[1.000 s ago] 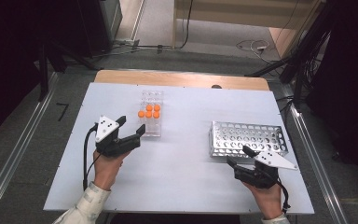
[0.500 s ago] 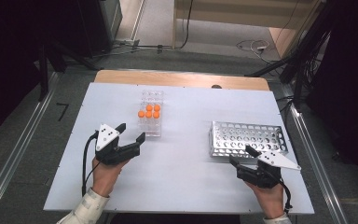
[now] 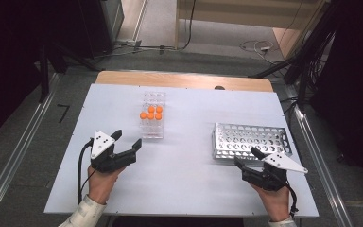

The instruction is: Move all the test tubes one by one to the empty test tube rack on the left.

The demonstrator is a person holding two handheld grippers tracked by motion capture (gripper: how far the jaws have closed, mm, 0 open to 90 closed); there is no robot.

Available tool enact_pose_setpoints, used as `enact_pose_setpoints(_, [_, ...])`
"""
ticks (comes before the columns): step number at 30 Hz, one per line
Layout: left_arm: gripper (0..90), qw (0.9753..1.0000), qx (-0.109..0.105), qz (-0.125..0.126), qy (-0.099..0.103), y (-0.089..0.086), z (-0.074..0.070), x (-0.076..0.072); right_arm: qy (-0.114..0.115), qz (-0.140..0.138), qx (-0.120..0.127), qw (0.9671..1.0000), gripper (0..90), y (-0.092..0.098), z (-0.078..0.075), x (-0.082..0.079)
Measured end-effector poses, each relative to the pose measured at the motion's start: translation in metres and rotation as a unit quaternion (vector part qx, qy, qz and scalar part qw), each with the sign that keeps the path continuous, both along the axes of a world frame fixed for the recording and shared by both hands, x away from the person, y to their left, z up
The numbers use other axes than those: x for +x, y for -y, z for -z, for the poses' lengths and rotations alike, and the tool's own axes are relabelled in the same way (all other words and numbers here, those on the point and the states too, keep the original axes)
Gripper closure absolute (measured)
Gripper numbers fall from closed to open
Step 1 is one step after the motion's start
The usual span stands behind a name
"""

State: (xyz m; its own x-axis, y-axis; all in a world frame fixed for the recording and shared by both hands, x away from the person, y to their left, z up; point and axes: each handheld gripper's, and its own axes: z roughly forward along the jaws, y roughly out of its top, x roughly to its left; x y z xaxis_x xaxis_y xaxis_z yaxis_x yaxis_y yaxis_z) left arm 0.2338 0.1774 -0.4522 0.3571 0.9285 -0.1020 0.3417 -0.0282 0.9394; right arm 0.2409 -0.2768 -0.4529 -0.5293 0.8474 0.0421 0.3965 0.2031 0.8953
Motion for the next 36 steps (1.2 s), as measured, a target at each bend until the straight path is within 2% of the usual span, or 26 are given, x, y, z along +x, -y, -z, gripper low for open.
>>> enact_pose_setpoints(13, [22.7,0.9999,0.0,-0.013,-0.008,-0.016,0.009,-0.014,0.003,0.023,-0.001,0.9997,24.6,0.015,0.001,-0.001])
enact_pose_setpoints(27, [20.4,0.9994,-0.002,-0.03,-0.016,-0.029,0.016,-0.023,0.002,0.045,-0.012,0.9989,24.0,0.029,0.004,-0.004])
enact_pose_setpoints(36, [20.2,0.9987,0.012,-0.046,-0.021,-0.039,0.021,-0.027,0.004,0.058,-0.017,0.9982,24.0,0.038,0.006,-0.005])
